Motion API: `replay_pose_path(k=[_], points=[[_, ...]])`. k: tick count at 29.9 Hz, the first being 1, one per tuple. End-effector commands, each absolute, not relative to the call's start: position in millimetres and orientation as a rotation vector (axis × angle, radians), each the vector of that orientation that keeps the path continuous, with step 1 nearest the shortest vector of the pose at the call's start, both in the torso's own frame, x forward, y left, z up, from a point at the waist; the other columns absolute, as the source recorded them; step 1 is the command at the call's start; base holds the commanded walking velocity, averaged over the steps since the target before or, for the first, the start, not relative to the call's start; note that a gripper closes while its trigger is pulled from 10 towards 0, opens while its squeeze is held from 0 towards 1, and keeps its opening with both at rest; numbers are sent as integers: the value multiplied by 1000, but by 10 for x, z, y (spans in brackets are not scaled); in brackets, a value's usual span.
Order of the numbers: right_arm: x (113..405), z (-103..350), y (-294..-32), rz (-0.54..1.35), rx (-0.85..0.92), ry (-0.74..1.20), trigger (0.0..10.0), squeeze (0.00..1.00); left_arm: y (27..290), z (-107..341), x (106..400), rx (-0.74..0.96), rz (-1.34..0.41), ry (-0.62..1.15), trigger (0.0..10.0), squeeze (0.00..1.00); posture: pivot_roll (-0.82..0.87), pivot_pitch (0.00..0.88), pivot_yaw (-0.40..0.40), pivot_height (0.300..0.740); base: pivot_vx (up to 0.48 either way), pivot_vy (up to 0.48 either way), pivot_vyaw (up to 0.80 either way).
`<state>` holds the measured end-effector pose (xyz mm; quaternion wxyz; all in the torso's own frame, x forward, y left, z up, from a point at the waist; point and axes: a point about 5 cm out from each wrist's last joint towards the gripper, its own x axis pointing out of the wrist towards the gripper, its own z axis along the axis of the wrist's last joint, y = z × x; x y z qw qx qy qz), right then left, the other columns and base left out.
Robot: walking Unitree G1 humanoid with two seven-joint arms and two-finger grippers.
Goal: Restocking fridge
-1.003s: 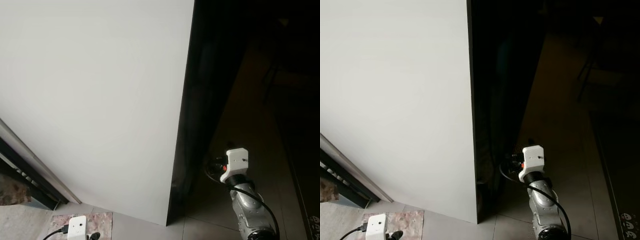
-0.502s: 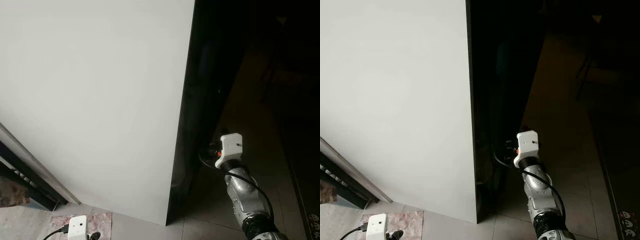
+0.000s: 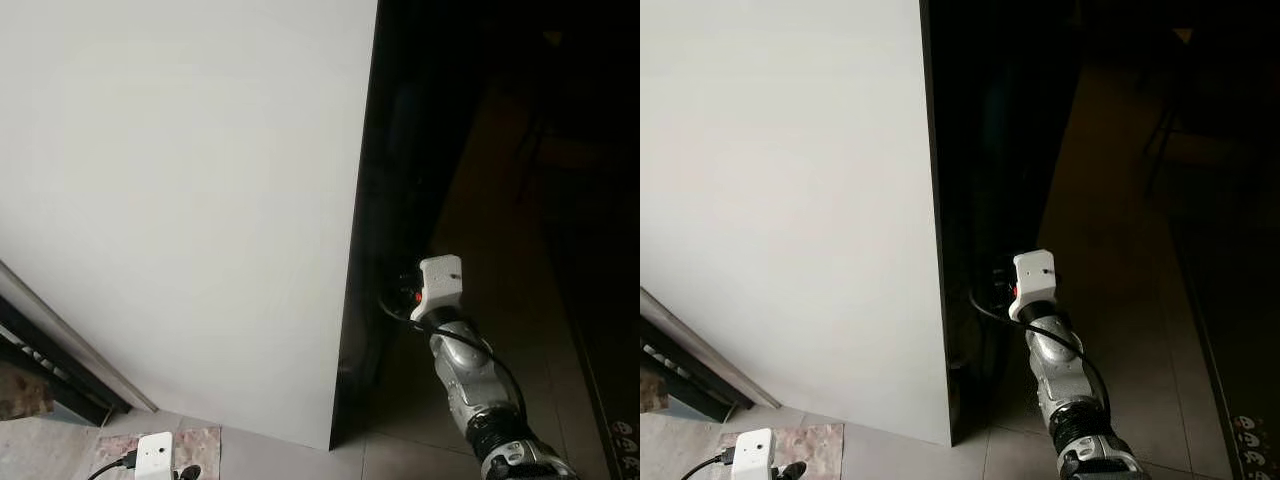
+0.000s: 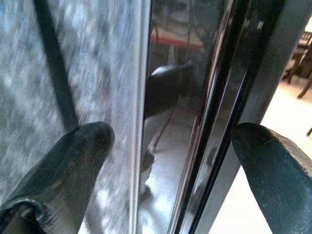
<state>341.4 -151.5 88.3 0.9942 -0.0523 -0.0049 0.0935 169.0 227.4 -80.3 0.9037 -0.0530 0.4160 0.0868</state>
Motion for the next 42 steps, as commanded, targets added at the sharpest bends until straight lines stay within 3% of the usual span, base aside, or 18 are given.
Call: replay_pose_path(k=[1,15,42], points=[[3430,871,-1501,189,-111,5,10000,0,2285,-816,1649,-109,192,861,10000,0,11,45,-1,740,0,0,0],[3528,950,-1428,164,-129,-8,10000,0,2292,-838,1598,-111,203,876,10000,0,30,40,-8,740,0,0,0],[3431,803,-1832,-93,-167,37,10000,0,2308,-851,1562,-108,201,891,10000,0,25,35,-7,740,0,0,0]])
